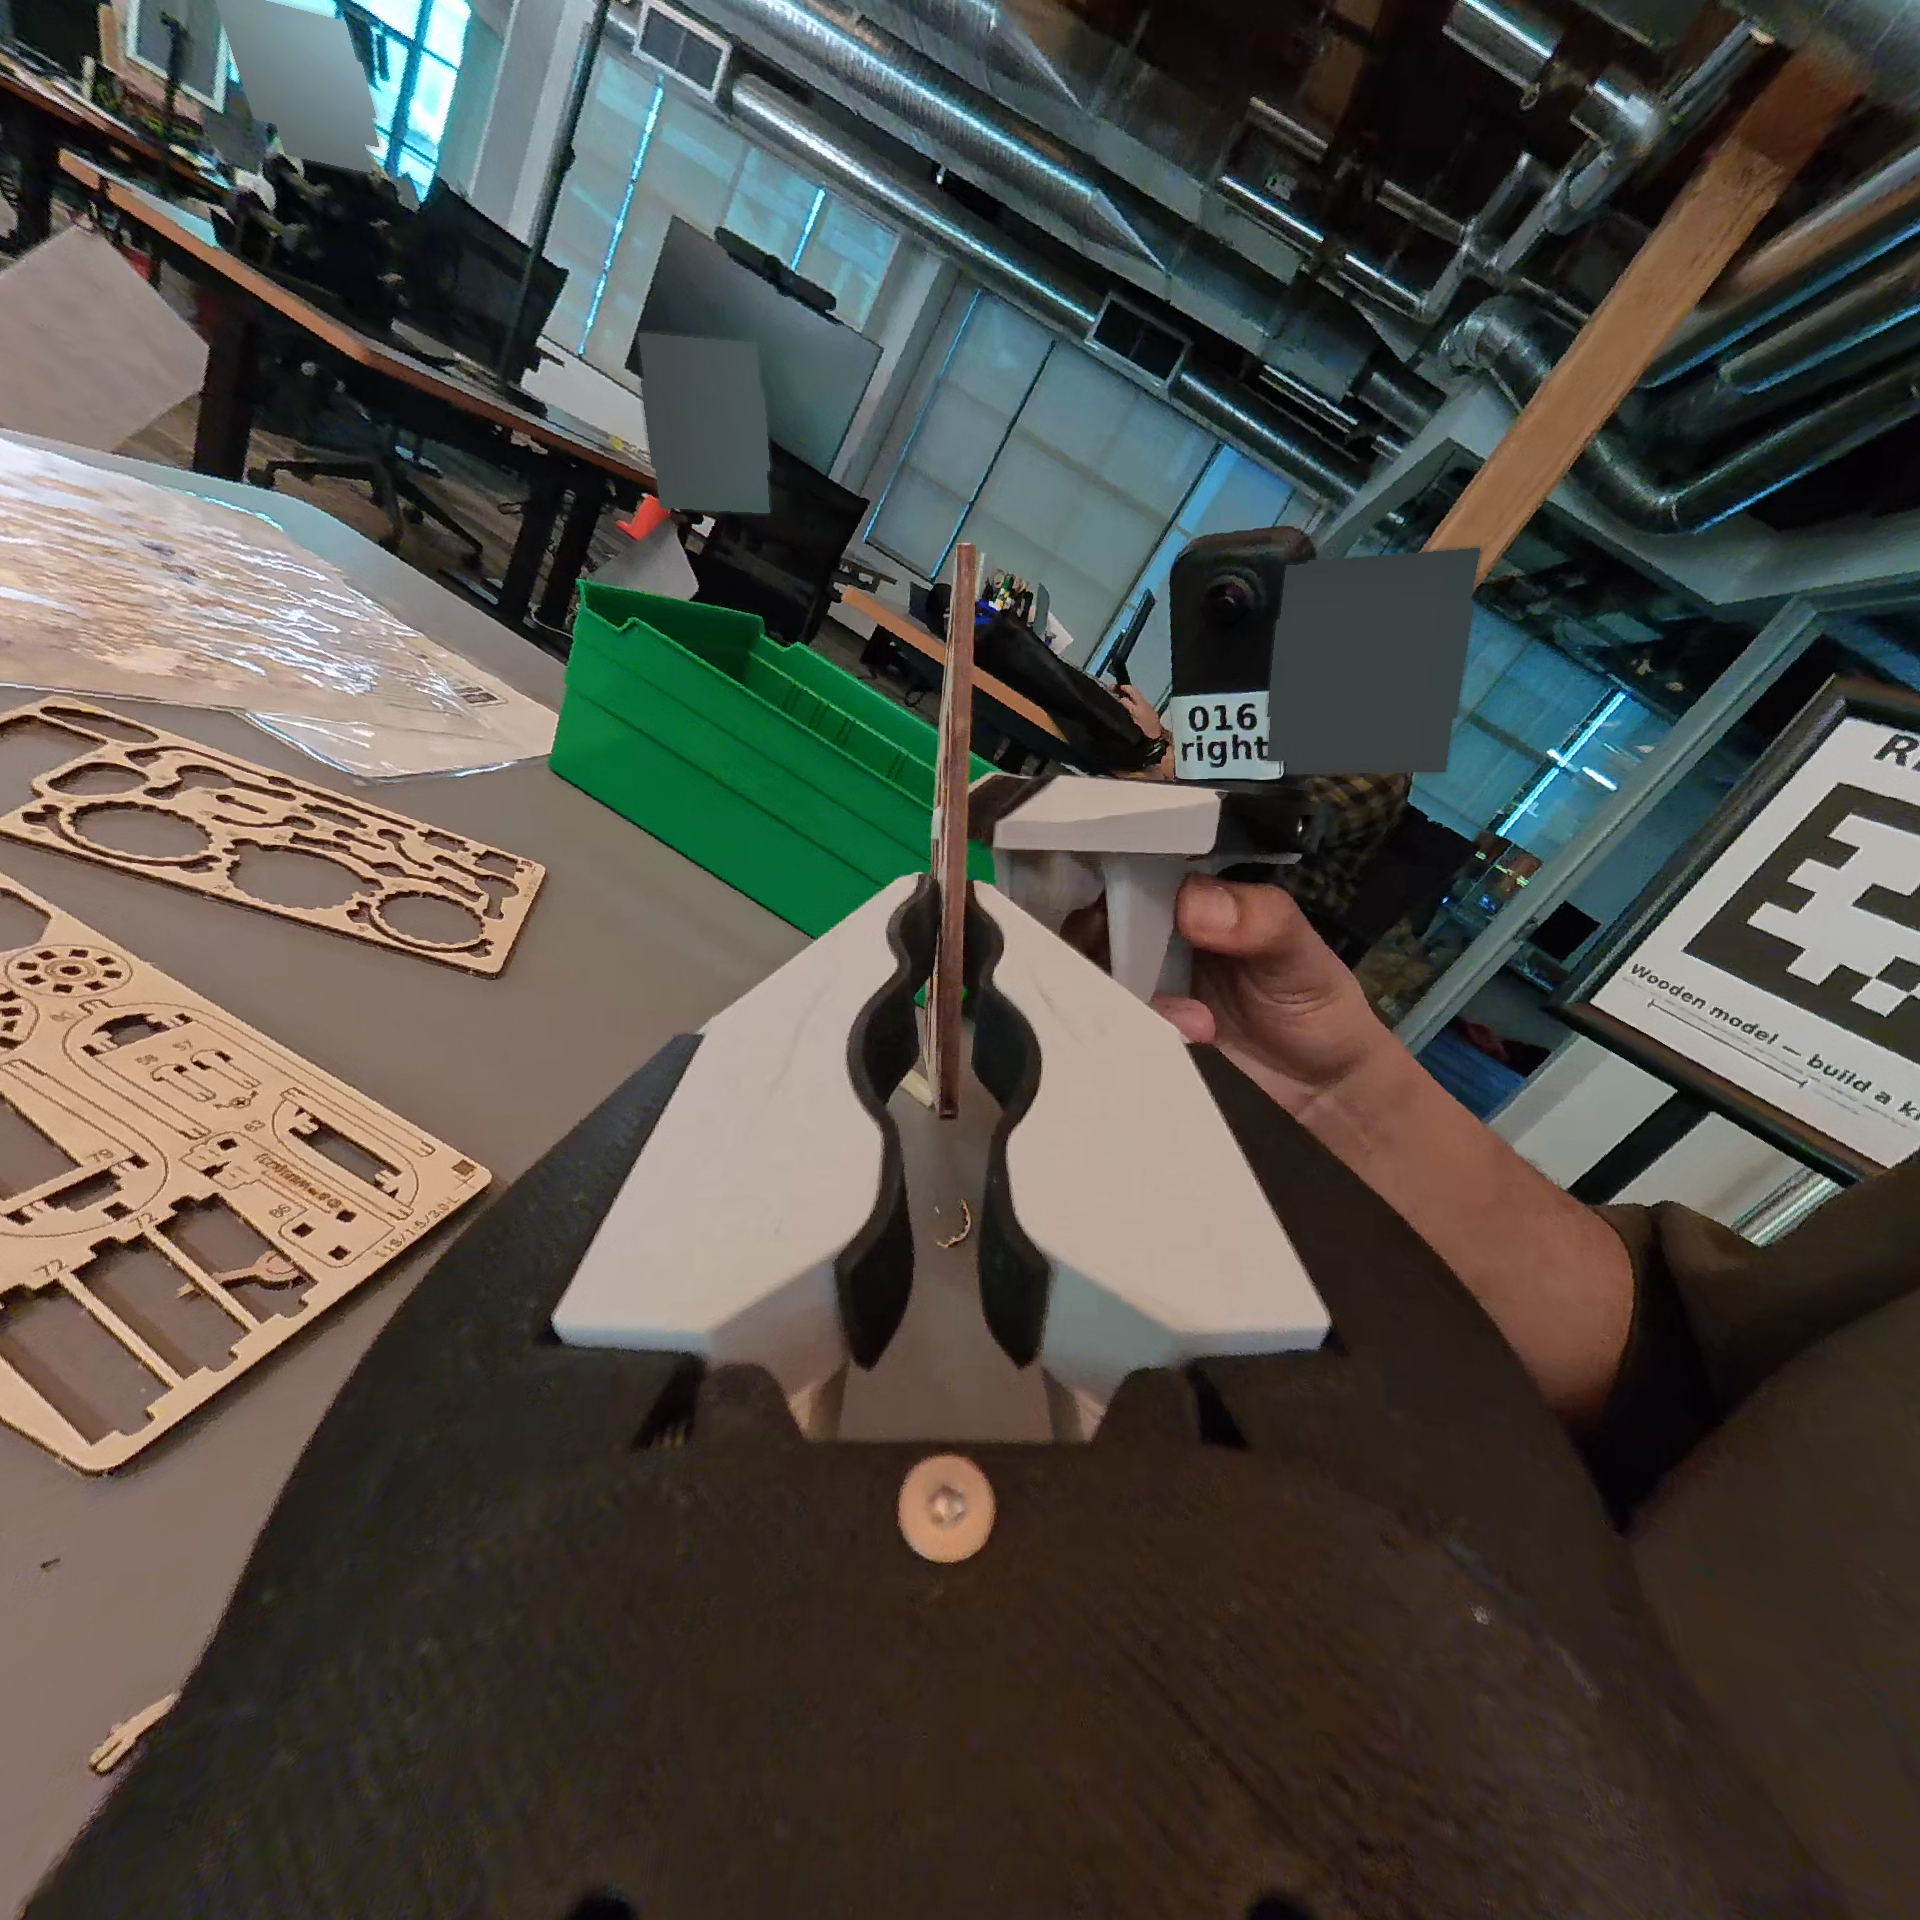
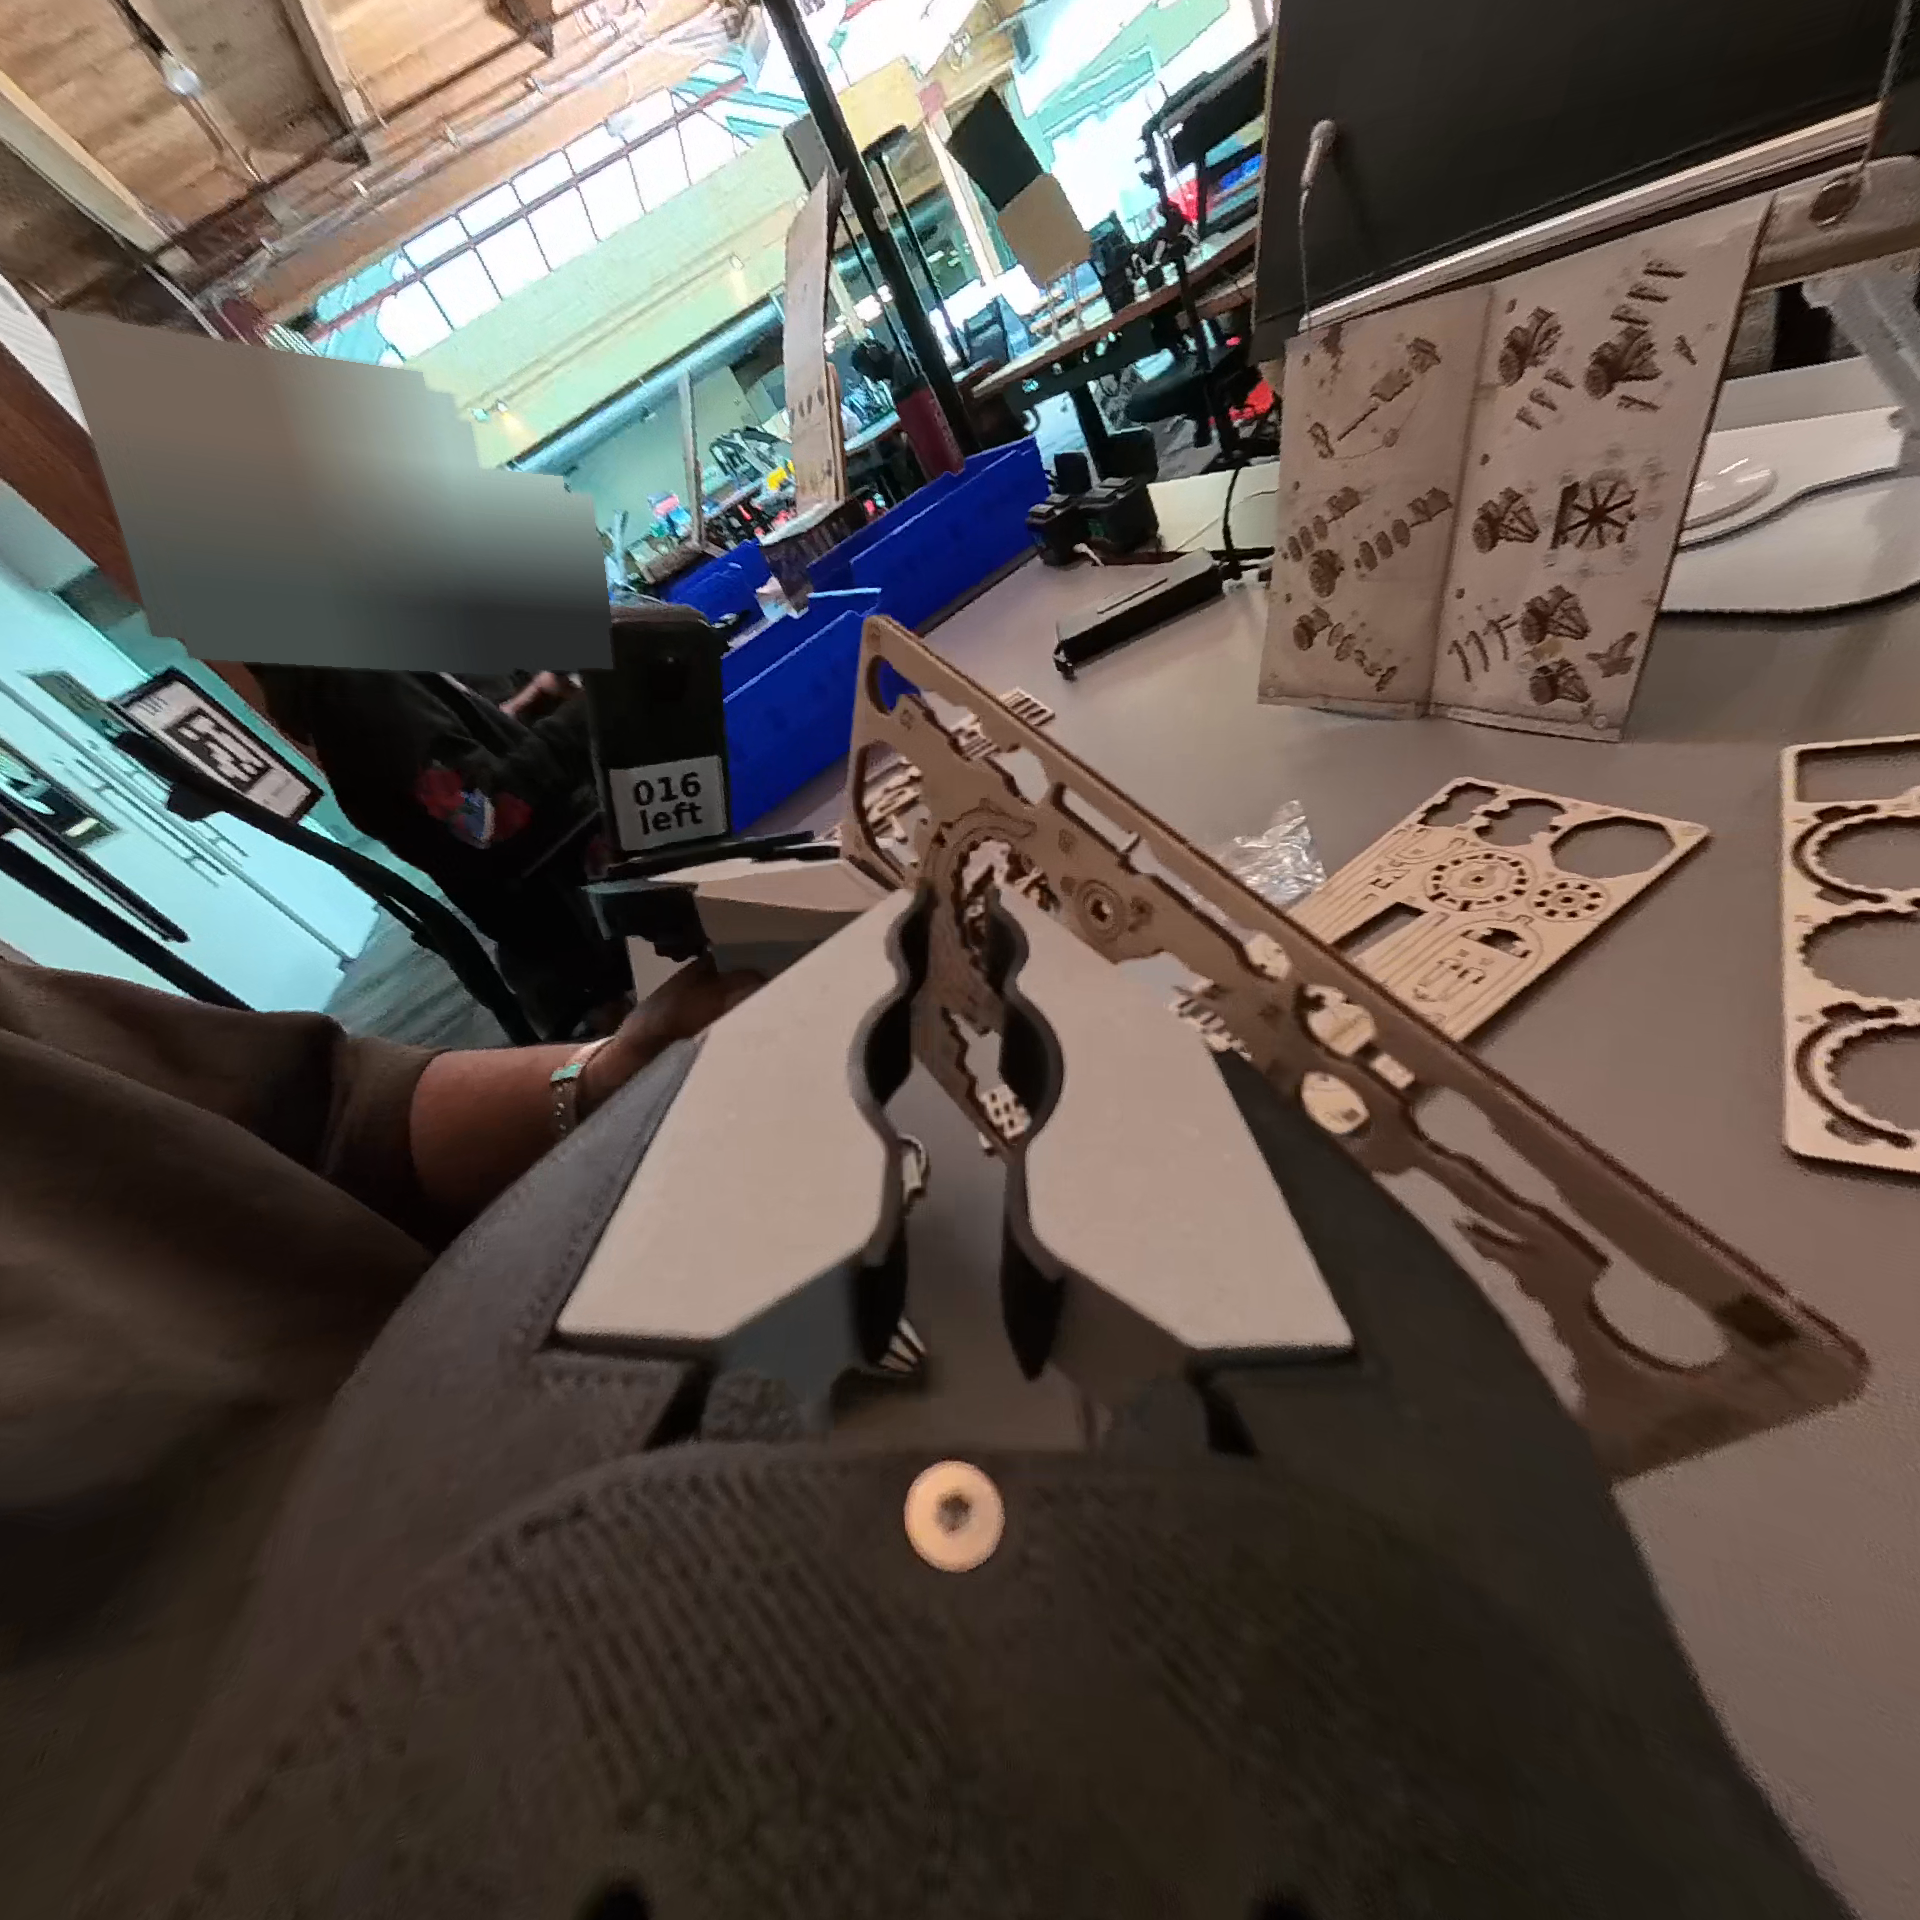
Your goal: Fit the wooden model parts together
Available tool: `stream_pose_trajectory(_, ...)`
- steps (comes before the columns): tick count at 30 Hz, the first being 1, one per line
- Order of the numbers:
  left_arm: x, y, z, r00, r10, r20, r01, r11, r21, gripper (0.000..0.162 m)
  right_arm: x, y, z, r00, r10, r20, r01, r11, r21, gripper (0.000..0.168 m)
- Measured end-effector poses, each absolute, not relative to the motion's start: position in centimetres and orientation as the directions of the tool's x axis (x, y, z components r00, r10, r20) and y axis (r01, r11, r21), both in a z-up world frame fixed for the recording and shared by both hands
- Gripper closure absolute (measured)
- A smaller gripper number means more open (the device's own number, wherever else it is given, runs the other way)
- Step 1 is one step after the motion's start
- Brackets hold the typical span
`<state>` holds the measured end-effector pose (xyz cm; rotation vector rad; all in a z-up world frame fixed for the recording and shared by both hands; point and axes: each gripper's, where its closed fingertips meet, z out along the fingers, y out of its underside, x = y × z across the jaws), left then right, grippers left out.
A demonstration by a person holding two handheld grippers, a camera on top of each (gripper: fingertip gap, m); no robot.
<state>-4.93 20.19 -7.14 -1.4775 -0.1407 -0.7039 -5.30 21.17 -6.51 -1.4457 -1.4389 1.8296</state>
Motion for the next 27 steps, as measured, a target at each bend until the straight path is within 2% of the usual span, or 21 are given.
stream_pose_trajectory(15, -4.6, 20.4, -7.7, 0.823, -0.313, 0.473, 0.475, -0.076, -0.877, 0.162, -5.8, 20.7, -7.3, -0.370, 0.795, -0.481, 0.270, -0.403, -0.874, 0.165)
stream_pose_trajectory(20, -4.7, 20.6, -8.2, 0.872, -0.257, 0.416, 0.409, -0.081, -0.909, 0.162, -5.9, 20.9, -7.9, -0.323, 0.867, -0.379, 0.258, -0.305, -0.917, 0.164)
stream_pose_trajectory(27, -4.9, 20.6, -8.7, 0.905, -0.215, 0.368, 0.353, -0.104, -0.930, 0.161, -6.1, 20.9, -8.3, -0.271, 0.900, -0.342, 0.251, -0.277, -0.928, 0.164)
